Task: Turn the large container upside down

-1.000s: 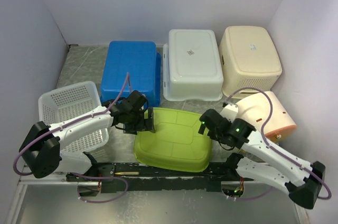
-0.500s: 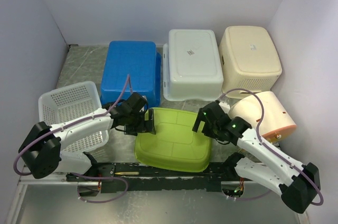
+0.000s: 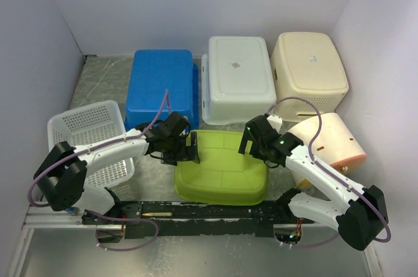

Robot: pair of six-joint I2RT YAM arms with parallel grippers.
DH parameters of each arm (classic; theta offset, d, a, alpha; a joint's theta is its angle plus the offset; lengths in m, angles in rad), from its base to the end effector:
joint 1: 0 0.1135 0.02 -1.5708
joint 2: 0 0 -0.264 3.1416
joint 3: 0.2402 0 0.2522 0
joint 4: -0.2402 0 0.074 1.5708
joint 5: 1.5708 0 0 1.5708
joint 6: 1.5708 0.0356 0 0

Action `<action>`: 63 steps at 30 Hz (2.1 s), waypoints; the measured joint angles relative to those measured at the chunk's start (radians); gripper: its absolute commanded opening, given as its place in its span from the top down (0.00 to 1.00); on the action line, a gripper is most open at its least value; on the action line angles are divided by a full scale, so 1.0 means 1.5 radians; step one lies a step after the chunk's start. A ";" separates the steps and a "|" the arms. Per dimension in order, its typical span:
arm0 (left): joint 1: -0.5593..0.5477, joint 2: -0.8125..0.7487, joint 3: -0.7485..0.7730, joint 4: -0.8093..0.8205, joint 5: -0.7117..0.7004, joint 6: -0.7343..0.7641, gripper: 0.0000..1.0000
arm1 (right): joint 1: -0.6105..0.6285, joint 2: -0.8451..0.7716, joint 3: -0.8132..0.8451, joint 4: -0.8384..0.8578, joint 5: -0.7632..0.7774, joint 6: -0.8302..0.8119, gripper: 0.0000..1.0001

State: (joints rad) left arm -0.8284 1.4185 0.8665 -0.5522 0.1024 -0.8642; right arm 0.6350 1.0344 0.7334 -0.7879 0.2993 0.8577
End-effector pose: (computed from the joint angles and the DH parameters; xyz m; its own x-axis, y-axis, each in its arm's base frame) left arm 0.1793 -0.2008 0.1994 -0.9731 -0.0585 -0.2226 0.0369 0.9152 -0.4014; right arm 0.1567 0.1024 0.2294 -0.8122 0.2993 -0.5008 0.2408 0.9538 0.1796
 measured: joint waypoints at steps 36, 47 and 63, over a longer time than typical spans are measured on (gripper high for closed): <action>0.289 -0.179 0.077 -0.281 -0.305 0.021 0.25 | 0.005 0.019 0.132 0.286 -0.018 -0.119 0.00; 0.372 -0.150 0.016 -0.254 -0.313 0.054 0.88 | 0.005 0.038 0.141 0.288 -0.023 -0.146 0.00; 0.376 -0.215 0.330 -0.352 -0.302 0.073 0.93 | 0.004 0.079 0.160 0.294 -0.033 -0.178 0.00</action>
State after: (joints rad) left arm -0.2649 1.0962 1.3609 -1.0809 -0.3508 -0.7544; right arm 0.6407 1.1522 0.9733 -0.3470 0.2497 0.5903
